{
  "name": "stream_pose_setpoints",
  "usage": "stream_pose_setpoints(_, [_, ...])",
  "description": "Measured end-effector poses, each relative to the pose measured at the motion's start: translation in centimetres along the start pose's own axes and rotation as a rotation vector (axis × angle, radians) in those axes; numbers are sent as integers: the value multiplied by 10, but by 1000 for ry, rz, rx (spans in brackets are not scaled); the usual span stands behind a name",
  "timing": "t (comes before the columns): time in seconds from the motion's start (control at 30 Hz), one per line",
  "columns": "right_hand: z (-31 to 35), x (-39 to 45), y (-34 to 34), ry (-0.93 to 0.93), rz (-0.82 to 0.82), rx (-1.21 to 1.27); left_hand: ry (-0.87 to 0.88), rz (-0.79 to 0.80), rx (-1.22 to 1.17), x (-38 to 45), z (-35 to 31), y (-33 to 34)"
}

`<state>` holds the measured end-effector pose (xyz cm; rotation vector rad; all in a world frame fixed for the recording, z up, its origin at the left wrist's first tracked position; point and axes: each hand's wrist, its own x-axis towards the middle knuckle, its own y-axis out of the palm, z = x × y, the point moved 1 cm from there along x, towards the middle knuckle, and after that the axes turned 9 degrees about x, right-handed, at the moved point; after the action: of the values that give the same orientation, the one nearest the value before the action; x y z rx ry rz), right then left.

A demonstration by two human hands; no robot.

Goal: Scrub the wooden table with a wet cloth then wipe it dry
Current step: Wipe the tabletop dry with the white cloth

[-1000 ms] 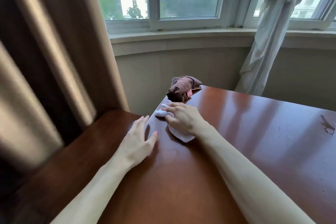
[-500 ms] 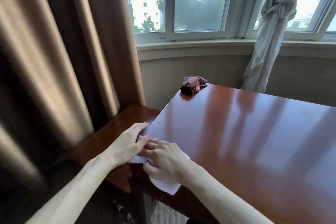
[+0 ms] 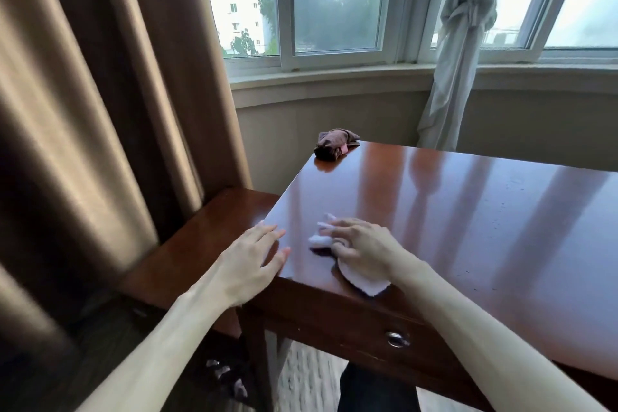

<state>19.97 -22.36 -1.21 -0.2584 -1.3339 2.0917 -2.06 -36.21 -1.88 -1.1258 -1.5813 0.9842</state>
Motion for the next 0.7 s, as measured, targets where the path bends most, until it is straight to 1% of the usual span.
stream_pose_setpoints(0.03, [-16,5,-10,122,-55,-29,5,3,11,4,-7,5])
stream_pose_setpoints(0.07, [-28,7,-13,193,-91,-73,6,12,27,8,-12,10])
stream_pose_setpoints(0.1, [-31,6,-10,190,-111,-106,9,23,38,13,-17,14])
stream_pose_setpoints(0.13, [-28,1,-3,130,-104,-117,12,35,46,20,-21,18])
stream_pose_setpoints(0.2, [-19,-14,5,6,-32,-34,2,57,54,41,-29,29])
stream_pose_setpoints(0.23, [-20,-15,1,3,-4,3,-11,68,67,51,-32,33])
stream_pose_setpoints(0.27, [-29,-7,-6,29,-13,8,-23,76,86,62,-34,35])
stream_pose_setpoints(0.33, [-57,24,-16,181,-87,-43,-59,89,120,89,-36,45])
stream_pose_setpoints(0.4, [-80,59,-14,274,-128,-84,-124,84,123,110,-36,54])
stream_pose_setpoints(0.5, [-98,109,-15,289,-144,-87,-154,107,152,126,-36,67])
stream_pose_setpoints(0.6, [-120,157,-23,323,-148,-91,-168,91,172,128,-31,75])
stream_pose_setpoints(0.7, [-133,181,-19,333,-125,-139,-178,78,188,128,-30,76])
